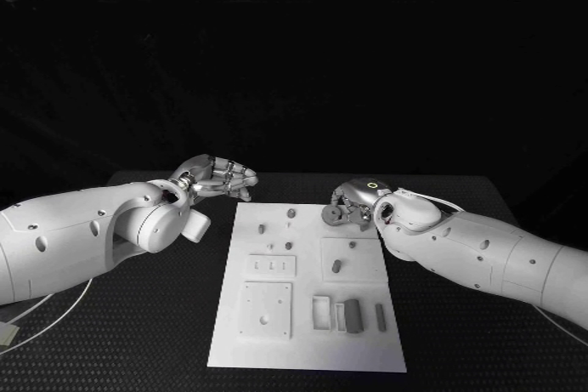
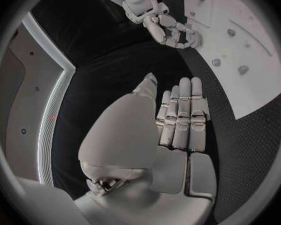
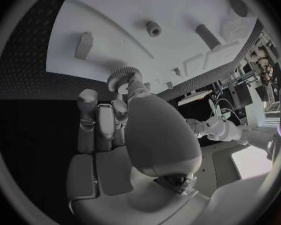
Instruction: Assemble the parts on the task board
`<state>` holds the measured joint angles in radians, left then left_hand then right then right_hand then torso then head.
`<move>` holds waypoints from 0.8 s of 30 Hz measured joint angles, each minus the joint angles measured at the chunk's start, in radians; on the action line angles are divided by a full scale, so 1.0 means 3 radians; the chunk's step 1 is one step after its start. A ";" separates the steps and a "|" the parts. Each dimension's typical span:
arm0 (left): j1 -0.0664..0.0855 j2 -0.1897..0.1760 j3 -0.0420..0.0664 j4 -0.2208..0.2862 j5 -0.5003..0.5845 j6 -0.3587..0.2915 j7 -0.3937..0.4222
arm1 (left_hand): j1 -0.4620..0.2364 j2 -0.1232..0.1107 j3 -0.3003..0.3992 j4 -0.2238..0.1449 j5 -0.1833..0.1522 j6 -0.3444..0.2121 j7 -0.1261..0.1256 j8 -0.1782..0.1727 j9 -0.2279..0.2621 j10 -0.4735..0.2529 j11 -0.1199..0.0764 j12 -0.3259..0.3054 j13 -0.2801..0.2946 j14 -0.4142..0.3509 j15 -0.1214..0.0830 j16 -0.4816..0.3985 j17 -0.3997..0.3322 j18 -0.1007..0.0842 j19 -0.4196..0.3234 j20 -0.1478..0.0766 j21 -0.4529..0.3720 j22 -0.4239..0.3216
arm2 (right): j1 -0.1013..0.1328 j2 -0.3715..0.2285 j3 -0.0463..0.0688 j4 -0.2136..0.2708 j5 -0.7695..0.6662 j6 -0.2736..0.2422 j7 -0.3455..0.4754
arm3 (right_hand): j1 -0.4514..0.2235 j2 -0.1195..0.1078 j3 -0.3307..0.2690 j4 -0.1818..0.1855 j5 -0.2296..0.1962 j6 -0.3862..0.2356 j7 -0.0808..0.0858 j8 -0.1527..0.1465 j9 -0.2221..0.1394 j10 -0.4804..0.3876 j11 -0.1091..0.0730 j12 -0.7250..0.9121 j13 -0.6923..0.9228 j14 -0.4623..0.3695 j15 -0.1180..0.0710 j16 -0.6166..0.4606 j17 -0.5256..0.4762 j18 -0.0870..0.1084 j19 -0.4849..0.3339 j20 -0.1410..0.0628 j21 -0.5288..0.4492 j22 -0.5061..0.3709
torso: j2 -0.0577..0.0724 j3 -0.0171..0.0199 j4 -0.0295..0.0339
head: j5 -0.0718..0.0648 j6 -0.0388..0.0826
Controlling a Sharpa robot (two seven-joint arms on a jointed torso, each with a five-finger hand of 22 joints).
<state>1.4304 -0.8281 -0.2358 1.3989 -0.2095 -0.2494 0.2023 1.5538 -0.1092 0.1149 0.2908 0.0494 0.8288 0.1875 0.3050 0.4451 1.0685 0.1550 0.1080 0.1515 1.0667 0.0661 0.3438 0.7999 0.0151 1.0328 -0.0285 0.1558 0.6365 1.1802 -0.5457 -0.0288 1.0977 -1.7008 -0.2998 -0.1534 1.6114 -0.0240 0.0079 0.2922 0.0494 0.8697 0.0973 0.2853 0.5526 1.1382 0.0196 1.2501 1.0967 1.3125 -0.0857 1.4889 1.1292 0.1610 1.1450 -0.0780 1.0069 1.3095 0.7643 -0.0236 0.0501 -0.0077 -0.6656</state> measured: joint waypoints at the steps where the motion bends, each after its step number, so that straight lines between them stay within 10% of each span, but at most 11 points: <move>1: 0.0000 -0.0001 0.0000 0.0000 0.0000 0.0000 0.0000 | 0.0000 0.0000 0.0000 0.0000 0.0000 0.0000 0.0000 0.0000 0.0000 0.0000 0.0000 0.0000 0.0000 0.0000 0.0000 0.0000 0.0002 0.0000 0.0000 0.0000 0.0000 0.0000 | 0.0003 -0.0002 0.0002 0.0009 -0.0004 -0.0013 -0.0003 | 0.0000 0.0000 0.0004 -0.0004 0.0000 0.0000 0.0000 0.0000 0.0000 0.0000 0.0000 0.0000 0.0000 0.0000 0.0000 0.0000 0.0000 0.0000 0.0000 0.0000 0.0000 0.0000 | 0.0000 0.0000 0.0000 | -0.0001 0.0002; 24: 0.0000 0.0003 0.0000 0.0005 0.0000 0.0000 0.0000 | 0.0000 0.0000 0.0000 0.0000 0.0000 0.0000 0.0000 0.0000 0.0000 0.0000 0.0000 -0.0013 0.0000 0.0000 0.0000 0.0000 0.0006 0.0000 0.0000 0.0000 0.0000 0.0000 | 0.0005 0.0276 0.0030 0.0116 -0.0023 -0.0077 -0.0028 | 0.0004 -0.0004 0.0040 -0.0005 0.0000 -0.0001 0.0002 -0.0032 0.0000 0.0013 -0.0013 0.0000 0.0000 0.0000 0.0000 0.0000 -0.0001 0.0000 0.0006 0.0006 0.0000 0.0000 | 0.0002 -0.0004 0.0006 | 0.0007 0.0008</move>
<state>1.4305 -0.8273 -0.2357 1.4004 -0.2096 -0.2494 0.2024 1.5538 -0.1092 0.1149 0.2908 0.0494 0.8288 0.1874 0.3050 0.4451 1.0684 0.1550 0.1042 0.1514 1.0667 0.0661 0.3438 0.8017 0.0151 1.0328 -0.0285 0.1558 0.6365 1.1815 -0.4629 -0.0198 1.1325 -1.7078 -0.3229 -0.1617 1.6127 -0.0253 0.0200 0.2909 0.0493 0.8694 0.0979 0.2758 0.5527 1.1420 0.0159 1.2501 1.0967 1.3125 -0.0856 1.4888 1.1290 0.1611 1.1469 -0.0761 1.0069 1.3095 0.7650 -0.0248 0.0520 -0.0057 -0.6633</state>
